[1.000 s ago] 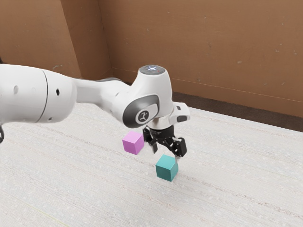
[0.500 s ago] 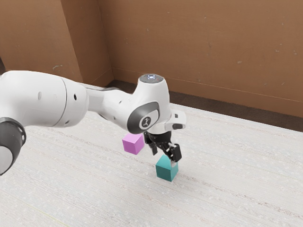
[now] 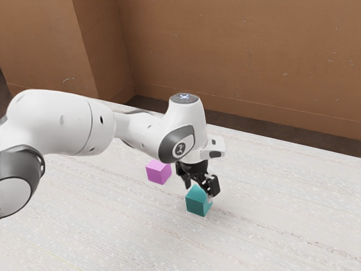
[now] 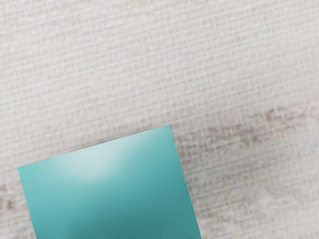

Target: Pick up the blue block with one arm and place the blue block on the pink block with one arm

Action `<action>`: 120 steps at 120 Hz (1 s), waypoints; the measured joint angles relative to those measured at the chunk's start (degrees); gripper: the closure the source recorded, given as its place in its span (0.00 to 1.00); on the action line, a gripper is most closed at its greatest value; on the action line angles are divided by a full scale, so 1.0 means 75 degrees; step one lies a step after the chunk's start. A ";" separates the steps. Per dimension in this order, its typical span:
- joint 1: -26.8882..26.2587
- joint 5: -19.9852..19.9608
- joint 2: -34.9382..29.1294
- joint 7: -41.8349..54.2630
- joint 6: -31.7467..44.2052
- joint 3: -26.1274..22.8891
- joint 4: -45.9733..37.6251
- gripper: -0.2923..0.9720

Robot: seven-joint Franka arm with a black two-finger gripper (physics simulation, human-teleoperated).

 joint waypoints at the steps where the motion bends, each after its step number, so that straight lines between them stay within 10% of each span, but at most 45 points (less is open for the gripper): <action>1: -0.0002 0.0000 0.0015 -0.0007 0.0000 0.0012 0.0003 0.23; 120: 0.0020 -0.0112 0.0935 -0.0387 0.0015 0.0142 0.0564 0.23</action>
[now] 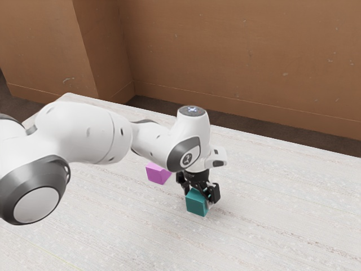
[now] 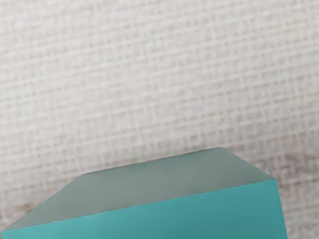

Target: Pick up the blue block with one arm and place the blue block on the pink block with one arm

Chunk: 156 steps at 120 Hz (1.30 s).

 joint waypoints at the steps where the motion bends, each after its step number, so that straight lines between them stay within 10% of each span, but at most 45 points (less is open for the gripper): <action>1: 0.0000 -0.0001 0.0000 -0.0001 0.0000 0.0000 0.0008 0.23; 156: 0.0077 0.0450 -0.0762 -0.0220 -0.1025 0.0211 0.0699 0.53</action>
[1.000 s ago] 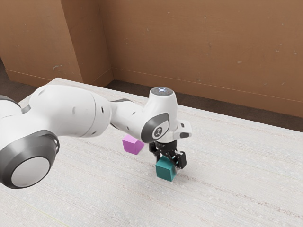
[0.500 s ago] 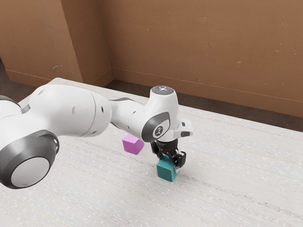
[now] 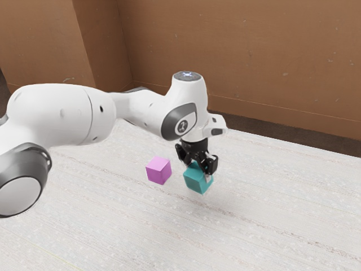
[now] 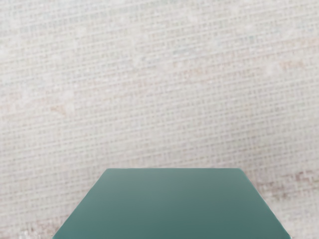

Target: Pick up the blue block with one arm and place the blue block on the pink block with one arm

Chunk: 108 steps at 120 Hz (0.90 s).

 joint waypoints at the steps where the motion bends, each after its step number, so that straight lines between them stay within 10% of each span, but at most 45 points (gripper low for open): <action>1: 0.0005 0.0017 -0.0033 0.0000 -0.0038 0.0021 0.0001 0.53; 108: 0.0982 0.0479 -0.0113 0.0767 -0.2350 0.0694 0.1205 0.54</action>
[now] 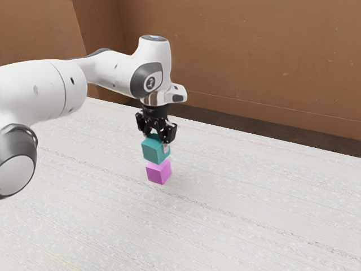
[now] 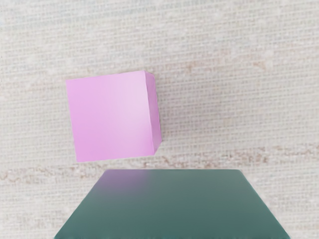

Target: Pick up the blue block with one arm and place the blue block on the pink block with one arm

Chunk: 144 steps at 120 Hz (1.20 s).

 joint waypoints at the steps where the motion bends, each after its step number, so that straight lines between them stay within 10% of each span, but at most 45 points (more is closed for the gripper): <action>1: 0.0013 -0.0003 0.0027 0.0007 -0.0012 -0.0001 0.0034 0.54; 144: 0.1445 -0.0691 0.0727 0.0424 0.0930 -0.0804 0.0113 0.53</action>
